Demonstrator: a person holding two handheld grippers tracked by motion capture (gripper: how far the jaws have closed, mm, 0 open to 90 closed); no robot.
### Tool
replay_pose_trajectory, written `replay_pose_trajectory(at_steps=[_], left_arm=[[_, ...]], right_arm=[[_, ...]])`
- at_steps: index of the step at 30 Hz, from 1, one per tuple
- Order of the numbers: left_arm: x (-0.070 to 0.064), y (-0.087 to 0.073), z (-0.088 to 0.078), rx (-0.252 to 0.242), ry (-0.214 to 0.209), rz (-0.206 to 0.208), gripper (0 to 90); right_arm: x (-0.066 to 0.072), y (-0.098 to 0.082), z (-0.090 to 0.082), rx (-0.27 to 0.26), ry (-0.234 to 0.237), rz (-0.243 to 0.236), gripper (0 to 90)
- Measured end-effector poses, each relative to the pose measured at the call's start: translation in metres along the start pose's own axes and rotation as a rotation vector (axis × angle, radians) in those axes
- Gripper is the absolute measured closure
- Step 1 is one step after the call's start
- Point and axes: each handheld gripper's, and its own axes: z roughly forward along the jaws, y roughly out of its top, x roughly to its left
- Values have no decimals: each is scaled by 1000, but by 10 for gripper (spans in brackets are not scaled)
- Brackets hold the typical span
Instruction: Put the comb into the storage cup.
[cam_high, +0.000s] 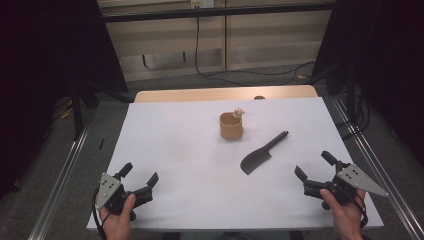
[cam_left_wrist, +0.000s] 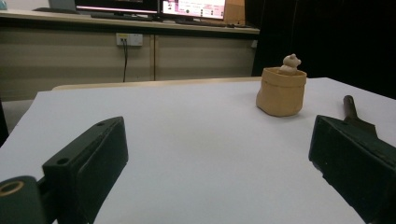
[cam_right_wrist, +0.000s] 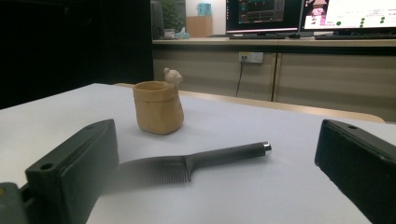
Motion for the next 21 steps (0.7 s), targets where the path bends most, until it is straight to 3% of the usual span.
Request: replay_pose_trajectory(at_steps=[8, 11, 21], left_arm=[[1, 0, 2, 4, -5, -9, 40], [0, 0, 3, 8, -14, -2, 40], [-1, 1, 4, -2, -24, -2, 40]], right_arm=[[10, 6, 12, 16, 30, -15, 0], [14, 9, 18, 20, 63, -23, 0], [12, 16, 38, 7, 75, -22, 0]])
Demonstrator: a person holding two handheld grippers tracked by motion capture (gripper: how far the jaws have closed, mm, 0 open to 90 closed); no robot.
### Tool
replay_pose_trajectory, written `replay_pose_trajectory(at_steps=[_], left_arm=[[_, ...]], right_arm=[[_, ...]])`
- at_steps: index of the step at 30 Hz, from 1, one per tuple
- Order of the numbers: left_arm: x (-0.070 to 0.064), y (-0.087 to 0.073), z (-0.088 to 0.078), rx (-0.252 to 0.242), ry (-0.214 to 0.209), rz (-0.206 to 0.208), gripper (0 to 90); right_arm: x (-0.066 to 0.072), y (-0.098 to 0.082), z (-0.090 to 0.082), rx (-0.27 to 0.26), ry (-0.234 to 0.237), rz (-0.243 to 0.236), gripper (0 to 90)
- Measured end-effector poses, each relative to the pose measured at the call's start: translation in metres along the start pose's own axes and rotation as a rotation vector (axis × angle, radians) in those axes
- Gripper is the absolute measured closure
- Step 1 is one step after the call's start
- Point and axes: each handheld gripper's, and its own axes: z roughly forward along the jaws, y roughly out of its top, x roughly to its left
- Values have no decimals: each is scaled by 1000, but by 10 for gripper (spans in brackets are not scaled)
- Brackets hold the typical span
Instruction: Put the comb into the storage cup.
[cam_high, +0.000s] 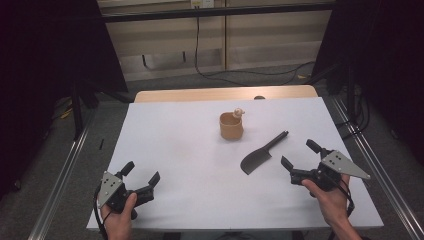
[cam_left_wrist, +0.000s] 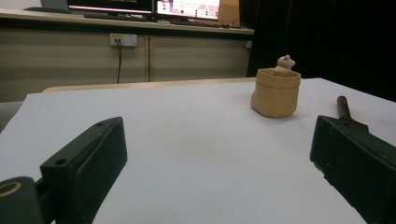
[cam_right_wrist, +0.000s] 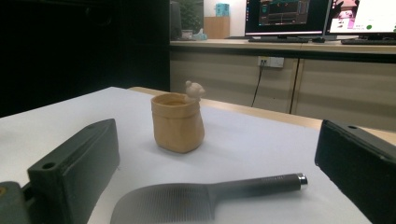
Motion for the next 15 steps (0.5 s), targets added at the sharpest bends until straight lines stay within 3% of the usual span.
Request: replay_pose_trajectory(at_steps=[15], left_arm=[[-1, 1, 0, -4, -4, 12, 40]], right_arm=[[-9, 14, 35, 3, -2, 10, 0]])
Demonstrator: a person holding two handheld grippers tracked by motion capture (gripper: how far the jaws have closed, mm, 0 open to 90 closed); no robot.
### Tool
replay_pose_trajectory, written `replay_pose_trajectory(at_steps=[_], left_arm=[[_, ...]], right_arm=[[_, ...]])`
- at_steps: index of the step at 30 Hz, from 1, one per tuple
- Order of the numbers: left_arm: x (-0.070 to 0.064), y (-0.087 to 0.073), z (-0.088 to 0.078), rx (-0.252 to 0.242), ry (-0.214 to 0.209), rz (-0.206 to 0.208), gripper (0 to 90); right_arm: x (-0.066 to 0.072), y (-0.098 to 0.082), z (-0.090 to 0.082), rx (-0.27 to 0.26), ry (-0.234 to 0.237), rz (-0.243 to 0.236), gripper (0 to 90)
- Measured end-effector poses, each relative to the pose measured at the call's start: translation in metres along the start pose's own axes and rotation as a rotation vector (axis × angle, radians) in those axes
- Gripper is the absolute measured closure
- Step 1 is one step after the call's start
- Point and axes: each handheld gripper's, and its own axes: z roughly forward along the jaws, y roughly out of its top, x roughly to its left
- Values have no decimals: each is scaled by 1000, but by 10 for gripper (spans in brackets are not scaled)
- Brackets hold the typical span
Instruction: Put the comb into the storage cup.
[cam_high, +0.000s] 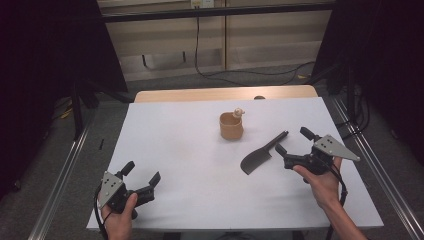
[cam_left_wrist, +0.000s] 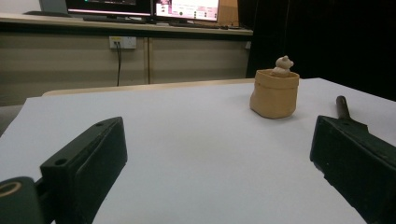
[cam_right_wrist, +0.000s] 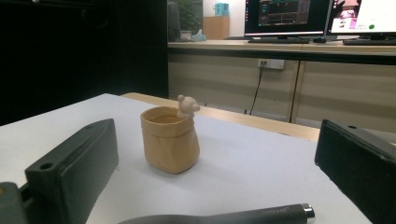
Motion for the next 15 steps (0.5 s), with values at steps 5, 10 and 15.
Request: replay_pose_trajectory(at_steps=[5, 10, 15], left_arm=[[-1, 0, 1, -4, -5, -1, 40], [-1, 0, 1, 2, -7, 2, 40], [-1, 0, 2, 4, -15, 3, 40]], right_arm=[[-4, 4, 13, 12, -1, -5, 0], [-9, 9, 23, 2, -8, -5, 3], [-9, 6, 34, 16, -12, -24, 22]])
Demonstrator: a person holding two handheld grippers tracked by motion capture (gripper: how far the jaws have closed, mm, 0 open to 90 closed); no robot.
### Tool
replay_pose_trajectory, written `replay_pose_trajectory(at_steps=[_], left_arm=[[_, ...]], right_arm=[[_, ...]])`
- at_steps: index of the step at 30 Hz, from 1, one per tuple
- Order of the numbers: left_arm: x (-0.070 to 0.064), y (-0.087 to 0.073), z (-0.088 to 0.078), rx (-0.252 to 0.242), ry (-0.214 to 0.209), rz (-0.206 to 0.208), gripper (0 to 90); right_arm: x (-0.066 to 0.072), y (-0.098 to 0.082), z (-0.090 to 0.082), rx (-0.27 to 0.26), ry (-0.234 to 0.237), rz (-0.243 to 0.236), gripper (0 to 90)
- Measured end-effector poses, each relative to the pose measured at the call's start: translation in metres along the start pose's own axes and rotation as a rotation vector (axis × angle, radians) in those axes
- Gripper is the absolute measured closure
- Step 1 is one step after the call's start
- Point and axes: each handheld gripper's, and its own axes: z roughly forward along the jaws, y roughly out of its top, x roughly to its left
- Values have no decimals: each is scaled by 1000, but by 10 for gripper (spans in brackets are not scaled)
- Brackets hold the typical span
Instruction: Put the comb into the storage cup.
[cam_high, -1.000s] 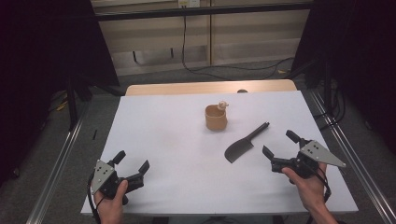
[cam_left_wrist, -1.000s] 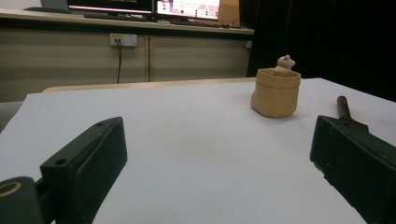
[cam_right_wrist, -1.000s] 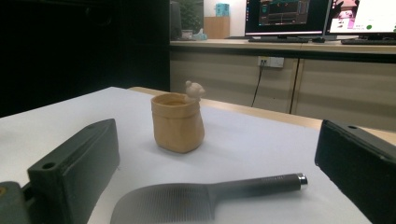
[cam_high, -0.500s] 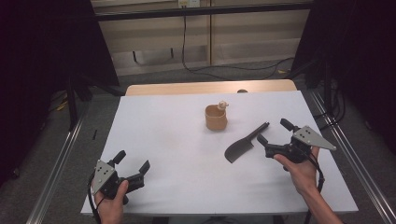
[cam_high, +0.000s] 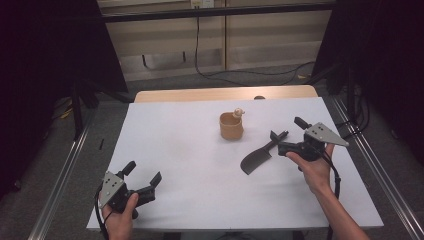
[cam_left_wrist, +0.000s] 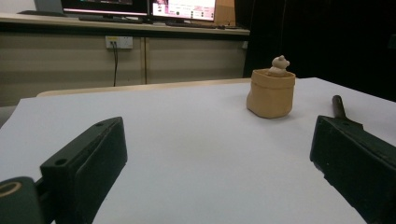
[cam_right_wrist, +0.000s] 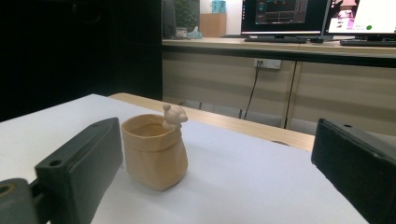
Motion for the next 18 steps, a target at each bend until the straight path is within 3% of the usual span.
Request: replay_pose_trajectory(at_steps=[8, 15, 18], left_arm=[[1, 0, 1, -4, 3, -5, 40], [2, 0, 0, -5, 6, -7, 40], [2, 0, 0, -7, 7, -9, 40]], right_arm=[[-4, 6, 17, -2, 3, -5, 45], [-6, 1, 26, 11, -4, -14, 76], [-9, 1, 30, 3, -7, -22, 180]])
